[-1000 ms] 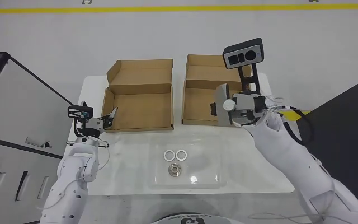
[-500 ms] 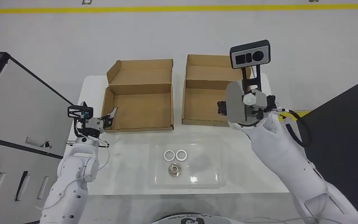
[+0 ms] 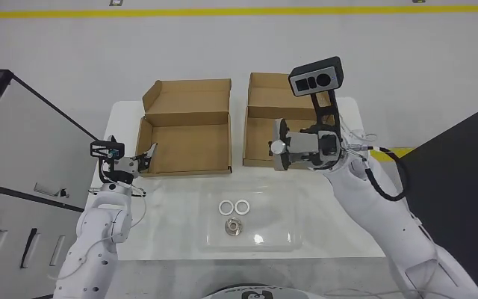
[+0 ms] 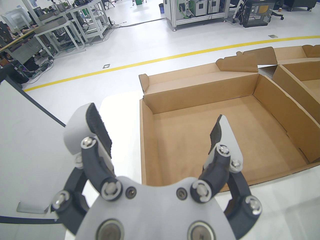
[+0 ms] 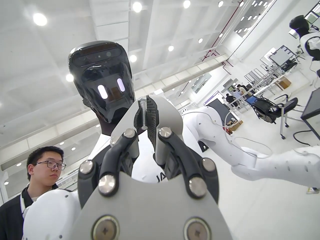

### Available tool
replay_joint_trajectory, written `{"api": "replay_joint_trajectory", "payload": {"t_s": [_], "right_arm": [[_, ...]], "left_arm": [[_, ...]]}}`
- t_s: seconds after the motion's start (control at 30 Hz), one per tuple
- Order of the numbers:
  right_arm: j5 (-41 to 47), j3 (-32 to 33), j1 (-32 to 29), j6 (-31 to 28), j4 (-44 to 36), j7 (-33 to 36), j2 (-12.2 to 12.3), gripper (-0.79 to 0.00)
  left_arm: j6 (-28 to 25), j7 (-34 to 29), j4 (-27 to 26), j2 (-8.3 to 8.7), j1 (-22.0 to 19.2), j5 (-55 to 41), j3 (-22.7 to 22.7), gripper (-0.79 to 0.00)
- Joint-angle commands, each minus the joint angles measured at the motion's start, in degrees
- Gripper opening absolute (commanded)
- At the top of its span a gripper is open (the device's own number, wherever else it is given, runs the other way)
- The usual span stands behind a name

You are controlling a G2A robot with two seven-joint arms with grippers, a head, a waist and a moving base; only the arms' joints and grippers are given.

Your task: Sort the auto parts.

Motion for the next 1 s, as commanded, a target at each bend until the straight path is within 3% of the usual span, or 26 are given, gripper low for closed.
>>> {"api": "replay_joint_trajectory", "payload": {"t_s": [0.0,0.3,0.97], "right_arm": [[0.55,0.07,-0.26,-0.39,-0.11,0.43,-0.22,-0.785],[5.11,1.22,-1.92,-2.06,-0.30,4.25,-1.14,-0.785],[5.11,1.22,-1.92,-2.06,-0.30,4.25,-1.14,-0.785]], "left_arm": [[0.00,0.00,0.00,0.00,0.00,0.00,0.00,0.000],[0.00,0.00,0.00,0.00,0.00,0.00,0.00,0.000],[0.00,0.00,0.00,0.00,0.00,0.00,0.00,0.000]]}}
